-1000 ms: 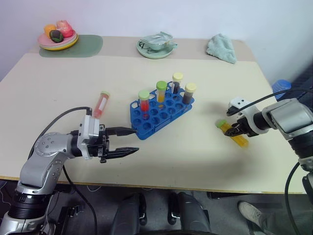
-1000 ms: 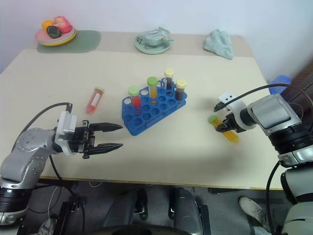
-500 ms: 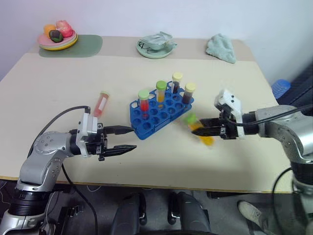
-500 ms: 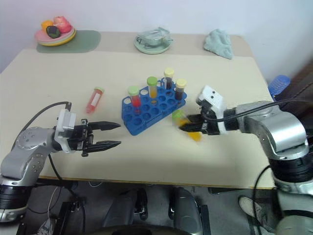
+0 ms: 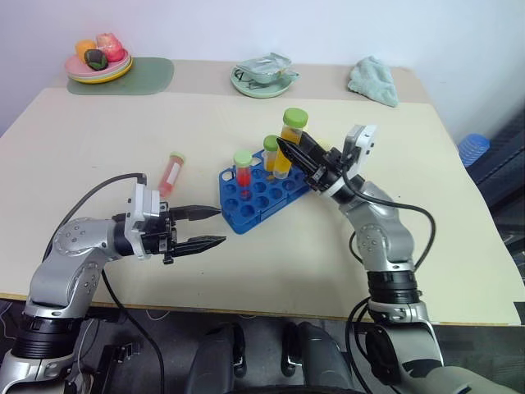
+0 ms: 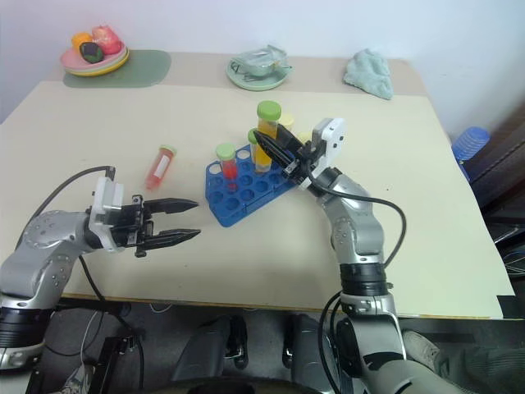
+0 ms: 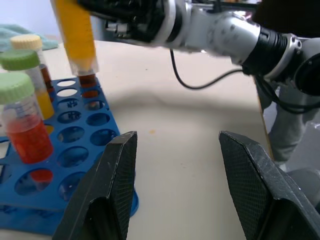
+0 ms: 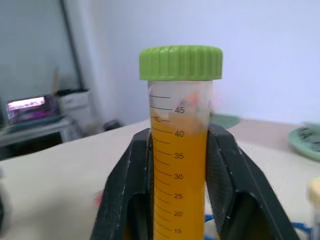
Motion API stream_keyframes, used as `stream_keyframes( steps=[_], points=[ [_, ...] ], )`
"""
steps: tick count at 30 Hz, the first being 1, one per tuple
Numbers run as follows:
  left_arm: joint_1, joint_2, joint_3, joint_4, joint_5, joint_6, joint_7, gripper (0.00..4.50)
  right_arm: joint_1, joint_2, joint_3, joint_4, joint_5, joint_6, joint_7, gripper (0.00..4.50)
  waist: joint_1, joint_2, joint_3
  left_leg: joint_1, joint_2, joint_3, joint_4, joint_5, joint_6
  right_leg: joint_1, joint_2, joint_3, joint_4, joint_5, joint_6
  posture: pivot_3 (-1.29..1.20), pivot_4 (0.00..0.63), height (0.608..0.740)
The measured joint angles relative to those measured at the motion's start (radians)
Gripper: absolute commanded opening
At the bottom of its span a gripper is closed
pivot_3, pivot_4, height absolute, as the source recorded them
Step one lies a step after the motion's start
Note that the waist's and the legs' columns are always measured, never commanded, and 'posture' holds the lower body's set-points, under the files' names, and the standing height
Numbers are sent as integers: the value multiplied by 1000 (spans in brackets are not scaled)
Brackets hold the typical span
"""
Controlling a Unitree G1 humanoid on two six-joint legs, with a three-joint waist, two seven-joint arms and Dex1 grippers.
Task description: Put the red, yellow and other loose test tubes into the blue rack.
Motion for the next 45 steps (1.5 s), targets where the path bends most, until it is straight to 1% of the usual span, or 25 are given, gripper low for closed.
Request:
stream_keyframes(
  steps=[4, 8, 12, 19, 24, 35, 41, 42, 43, 45],
  points=[
    [1, 0, 16, -8, -1, 4, 23, 2636, -3, 37, 1, 143, -10, -141, 24, 770, -2, 0, 0, 0, 0, 0, 0, 0, 0, 0, 0, 0, 1, 0, 0, 0, 150, 740],
    [18, -5, 26, -35, 0, 4, 61, 2636, -8, 35, 9, 258, -33, -251, 55, 770, -3, 0, 0, 2, 0, 0, 0, 0, 0, 1, 0, 1, 1, 0, 0, 0, 150, 740],
    [34, -12, 28, -46, 0, 4, 92, 2636, -8, 22, 8, 329, -42, -307, 73, 770, -3, 0, 0, 3, 0, 0, 0, 1, -1, 1, -1, 1, 4, 0, 0, 0, 150, 740],
    [61, -28, 38, -63, 0, -1, 132, 2636, -9, -1, 5, 345, -40, -335, 81, 770, -4, 0, 0, 5, 0, 0, 0, 2, -3, 0, -3, 2, 9, 0, -1, 0, 150, 740],
    [58, -75, 41, -63, 1, -3, 186, 2636, -9, -15, 4, 357, -41, -347, 76, 770, -4, 0, 0, 5, 0, 0, 0, 2, -3, 0, -3, 2, 10, 0, -1, 0, 150, 740],
    [50, -121, 55, -47, 2, -14, 253, 2636, -9, -23, 16, 389, -71, -385, 69, 770, -3, 0, 0, 6, 0, 0, 0, 2, -3, 0, -3, 2, 10, 0, -1, 0, 150, 740],
    [50, -124, 57, -38, 2, -14, 264, 2636, -4, -35, 21, 394, -74, -369, 81, 770, -3, 0, 0, 6, 0, 0, 0, 2, -3, 0, -3, 2, 10, 0, -1, 0, 150, 740],
    [50, -124, 57, -37, 2, -14, 267, 2636, -3, -38, 21, 394, -70, -360, 84, 1810, -2, 0, 0, 5, 0, 0, 0, 2, -3, 0, -3, 2, 10, 0, -1, 0, 150, 740],
    [50, -126, 57, -37, 2, -14, 270, 2636, -2, -44, 21, 394, -69, -356, 86, 2134, -2, 0, 0, 5, 0, 0, 0, 2, -3, 0, -4, 2, 10, 0, -1, 0, 150, 740],
    [50, -131, 58, -37, 2, -14, 273, 2636, 1, -53, 24, 394, -73, -357, 93, 3143, -2, 0, 0, 5, 0, 0, 0, 2, -3, 0, -4, 2, 10, 0, -1, 0, 150, 740]
  ],
)
